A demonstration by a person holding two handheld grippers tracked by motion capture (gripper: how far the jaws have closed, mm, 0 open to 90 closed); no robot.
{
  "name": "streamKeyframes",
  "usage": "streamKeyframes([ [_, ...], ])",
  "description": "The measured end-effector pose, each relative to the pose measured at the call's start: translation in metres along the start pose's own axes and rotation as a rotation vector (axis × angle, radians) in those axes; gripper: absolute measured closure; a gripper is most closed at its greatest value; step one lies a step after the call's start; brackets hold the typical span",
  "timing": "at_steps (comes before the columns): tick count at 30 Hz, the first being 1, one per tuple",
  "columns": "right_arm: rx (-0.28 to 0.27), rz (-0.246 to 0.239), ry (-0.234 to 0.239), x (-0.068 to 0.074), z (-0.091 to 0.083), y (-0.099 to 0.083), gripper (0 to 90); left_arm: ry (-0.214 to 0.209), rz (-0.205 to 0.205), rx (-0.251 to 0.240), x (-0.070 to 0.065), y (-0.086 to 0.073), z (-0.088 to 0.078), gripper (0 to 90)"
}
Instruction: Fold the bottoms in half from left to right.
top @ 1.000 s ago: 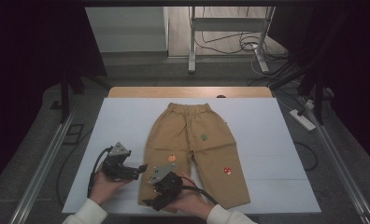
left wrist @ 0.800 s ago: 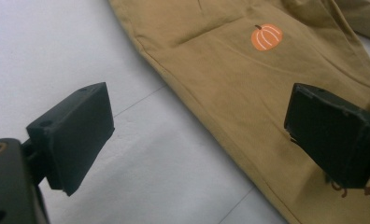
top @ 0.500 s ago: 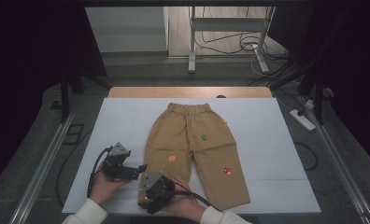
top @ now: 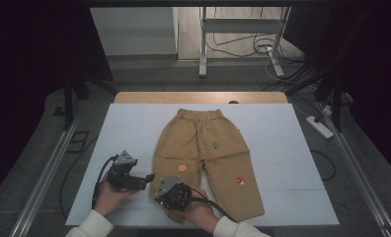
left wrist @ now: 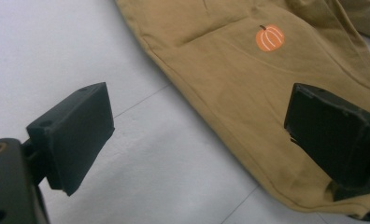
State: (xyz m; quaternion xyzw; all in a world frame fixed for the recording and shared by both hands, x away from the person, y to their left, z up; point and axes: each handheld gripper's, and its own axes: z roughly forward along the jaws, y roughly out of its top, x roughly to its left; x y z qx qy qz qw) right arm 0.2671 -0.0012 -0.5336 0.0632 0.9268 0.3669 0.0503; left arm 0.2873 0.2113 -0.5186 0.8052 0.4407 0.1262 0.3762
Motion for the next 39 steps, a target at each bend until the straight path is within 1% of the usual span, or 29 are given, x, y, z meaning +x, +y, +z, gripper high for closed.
streamKeyframes([
  [2, 0.005, 0.000, 0.007, 0.000, -0.002, -0.001, 86.3, 0.001, 0.000, 0.000, 0.000, 0.000, 0.000, 7.9],
  [4, -0.005, -0.003, 0.008, 0.000, -0.005, -0.001, 86.2, 0.001, -0.006, -0.002, 0.001, 0.000, 0.000, 7.9],
  [10, -0.032, 0.012, 0.015, -0.002, -0.019, -0.003, 86.2, -0.001, -0.017, -0.005, 0.002, 0.002, 0.002, 7.9],
  [13, -0.053, 0.031, 0.024, -0.003, -0.026, -0.006, 86.2, -0.002, -0.021, -0.007, 0.001, 0.005, 0.004, 7.9],
  [17, -0.065, 0.029, 0.028, -0.004, -0.032, -0.009, 86.2, 0.001, -0.019, -0.012, 0.001, 0.010, 0.007, 8.4],
  [23, -0.066, 0.029, 0.024, -0.003, -0.035, -0.009, 86.2, -0.002, -0.016, -0.021, 0.000, 0.021, 0.011, 8.7],
  [26, -0.078, 0.030, 0.025, -0.004, -0.036, -0.009, 86.2, 0.001, -0.021, -0.022, 0.003, 0.025, 0.013, 9.2],
  [30, -0.075, 0.030, 0.025, -0.004, -0.036, -0.009, 86.2, 0.011, -0.020, -0.022, 0.006, 0.034, 0.019, 9.6],
  [32, -0.077, 0.031, 0.027, -0.005, -0.036, -0.009, 86.2, 0.008, -0.019, -0.021, 0.007, 0.038, 0.023, 9.9],
  [36, -0.077, 0.032, 0.026, -0.005, -0.036, -0.010, 86.1, 0.026, 0.004, -0.012, 0.005, 0.047, 0.027, 10.1],
  [39, -0.073, 0.028, 0.024, -0.005, -0.037, -0.010, 86.1, 0.023, 0.019, -0.017, 0.002, 0.054, 0.028, 10.1],
])
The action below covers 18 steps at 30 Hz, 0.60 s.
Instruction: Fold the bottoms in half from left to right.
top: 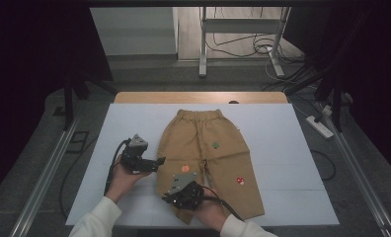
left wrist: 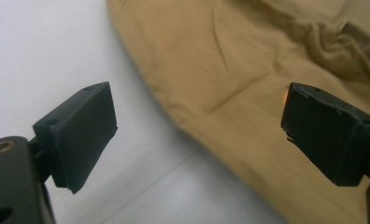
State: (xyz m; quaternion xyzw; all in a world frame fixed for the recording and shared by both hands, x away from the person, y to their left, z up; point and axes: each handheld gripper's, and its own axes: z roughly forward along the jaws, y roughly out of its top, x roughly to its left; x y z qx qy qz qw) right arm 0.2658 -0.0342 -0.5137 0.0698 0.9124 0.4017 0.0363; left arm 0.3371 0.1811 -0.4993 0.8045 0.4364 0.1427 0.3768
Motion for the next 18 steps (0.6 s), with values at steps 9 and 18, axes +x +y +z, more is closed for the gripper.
streamKeyframes([
  [9, -0.007, 0.006, -0.001, 0.000, -0.001, -0.001, 86.1, -0.007, 0.008, 0.013, -0.001, 0.021, 0.016, 10.1],
  [18, -0.009, 0.018, 0.004, -0.001, -0.002, -0.003, 86.1, -0.006, -0.001, 0.022, 0.002, 0.032, 0.027, 10.9],
])
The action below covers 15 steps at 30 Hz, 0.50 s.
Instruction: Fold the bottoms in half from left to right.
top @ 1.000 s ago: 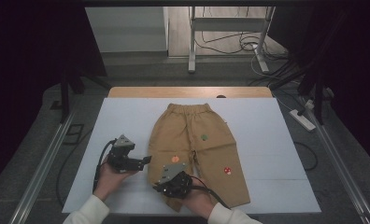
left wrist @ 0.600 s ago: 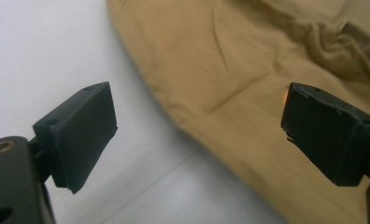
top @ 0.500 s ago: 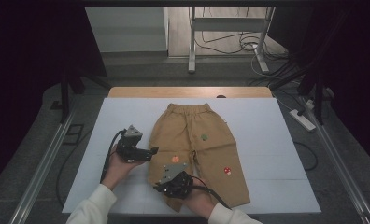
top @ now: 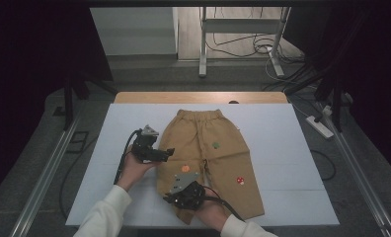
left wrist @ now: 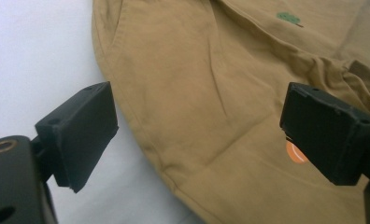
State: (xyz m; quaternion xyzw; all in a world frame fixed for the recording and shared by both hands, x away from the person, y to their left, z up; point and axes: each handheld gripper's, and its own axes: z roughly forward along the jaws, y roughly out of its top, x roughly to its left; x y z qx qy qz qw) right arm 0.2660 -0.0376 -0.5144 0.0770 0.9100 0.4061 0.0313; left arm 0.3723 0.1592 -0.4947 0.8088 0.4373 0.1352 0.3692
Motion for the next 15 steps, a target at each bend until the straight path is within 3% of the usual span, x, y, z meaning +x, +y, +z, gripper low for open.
streamKeyframes([
  [15, 0.005, -0.005, -0.003, 0.001, 0.000, -0.001, 86.1, 0.030, -0.053, 0.052, 0.023, 0.006, 0.028, 12.2],
])
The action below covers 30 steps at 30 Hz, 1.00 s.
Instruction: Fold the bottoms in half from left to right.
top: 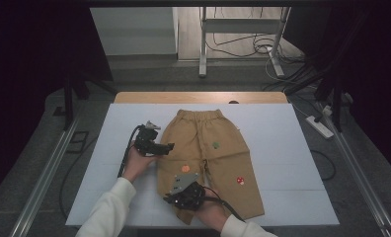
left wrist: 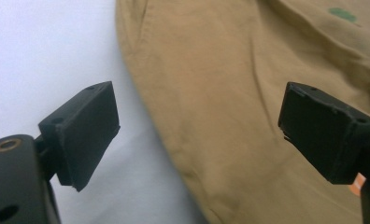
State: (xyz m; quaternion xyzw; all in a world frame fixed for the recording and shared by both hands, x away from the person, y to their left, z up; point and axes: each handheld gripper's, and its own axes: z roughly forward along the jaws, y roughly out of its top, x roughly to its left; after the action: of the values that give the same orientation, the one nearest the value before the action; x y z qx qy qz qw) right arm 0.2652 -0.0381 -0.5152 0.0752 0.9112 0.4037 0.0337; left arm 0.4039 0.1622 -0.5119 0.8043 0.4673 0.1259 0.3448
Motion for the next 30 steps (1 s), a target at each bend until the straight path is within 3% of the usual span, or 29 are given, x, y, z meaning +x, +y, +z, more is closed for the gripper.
streamKeyframes([
  [5, -0.001, 0.000, 0.001, 0.000, 0.001, 0.000, 86.1, -0.004, -0.020, 0.007, 0.007, 0.002, 0.008, 12.7],
  [15, 0.006, 0.002, 0.002, 0.001, 0.002, -0.001, 86.1, 0.000, -0.006, 0.022, 0.014, 0.012, 0.025, 14.2],
  [30, 0.005, 0.006, 0.001, 0.001, 0.002, -0.002, 86.0, -0.004, -0.015, 0.058, 0.021, 0.012, 0.034, 13.8],
])
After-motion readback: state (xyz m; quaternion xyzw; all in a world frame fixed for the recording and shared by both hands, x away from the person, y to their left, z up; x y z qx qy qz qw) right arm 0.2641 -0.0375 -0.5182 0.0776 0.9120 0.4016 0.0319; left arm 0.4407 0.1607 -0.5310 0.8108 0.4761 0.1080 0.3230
